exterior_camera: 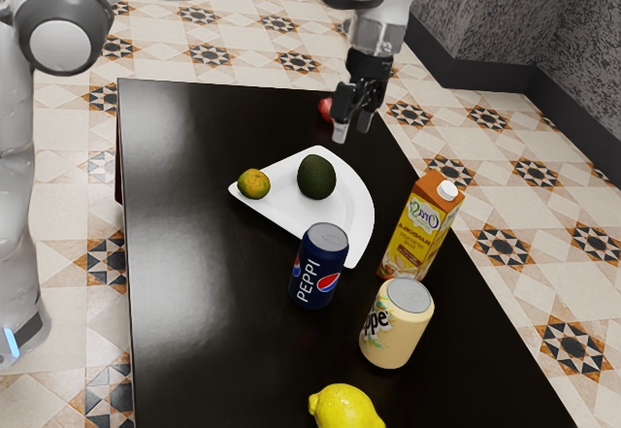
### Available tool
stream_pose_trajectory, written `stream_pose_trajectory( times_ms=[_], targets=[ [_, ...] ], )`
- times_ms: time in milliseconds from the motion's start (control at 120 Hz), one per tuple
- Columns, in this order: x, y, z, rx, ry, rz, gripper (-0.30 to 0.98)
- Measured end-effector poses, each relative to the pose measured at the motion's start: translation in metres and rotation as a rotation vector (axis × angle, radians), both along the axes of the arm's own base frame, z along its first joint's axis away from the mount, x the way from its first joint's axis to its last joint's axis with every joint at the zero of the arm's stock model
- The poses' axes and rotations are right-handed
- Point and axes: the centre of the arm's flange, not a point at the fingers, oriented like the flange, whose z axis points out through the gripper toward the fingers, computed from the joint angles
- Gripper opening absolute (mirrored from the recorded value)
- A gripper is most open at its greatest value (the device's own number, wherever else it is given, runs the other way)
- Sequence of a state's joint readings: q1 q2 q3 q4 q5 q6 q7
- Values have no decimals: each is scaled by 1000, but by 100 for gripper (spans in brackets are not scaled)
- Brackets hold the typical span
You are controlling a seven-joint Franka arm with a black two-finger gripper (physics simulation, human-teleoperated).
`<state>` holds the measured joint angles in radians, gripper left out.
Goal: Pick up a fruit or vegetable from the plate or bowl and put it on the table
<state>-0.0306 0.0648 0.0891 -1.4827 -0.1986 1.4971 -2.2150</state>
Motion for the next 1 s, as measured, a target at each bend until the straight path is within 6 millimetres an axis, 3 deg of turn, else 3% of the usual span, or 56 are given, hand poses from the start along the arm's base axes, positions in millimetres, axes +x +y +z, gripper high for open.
stream_pose_trajectory(
  times_ms=[58, 117, 258, 400, 467, 583, 650, 783, 892, 1000],
  targets=[
    [4, 7, -8, 6, 15, 28, 69],
    [2, 18, -2, 22, 6, 56, 69],
    [-20, 32, 49, 42, -84, 73, 69],
    [-17, 49, 42, 47, -89, -44, 69],
    [-7, 65, 23, 49, -74, -114, 69],
    [3, 121, 2, 56, -89, -219, 69],
    [12, 141, -14, 62, -107, -302, 69],
    [31, 121, -33, 66, -165, -535, 69],
    [16, 121, -59, 52, -191, -653, 69],
    [19, 125, -72, 60, -227, -751, 69]
  ],
)
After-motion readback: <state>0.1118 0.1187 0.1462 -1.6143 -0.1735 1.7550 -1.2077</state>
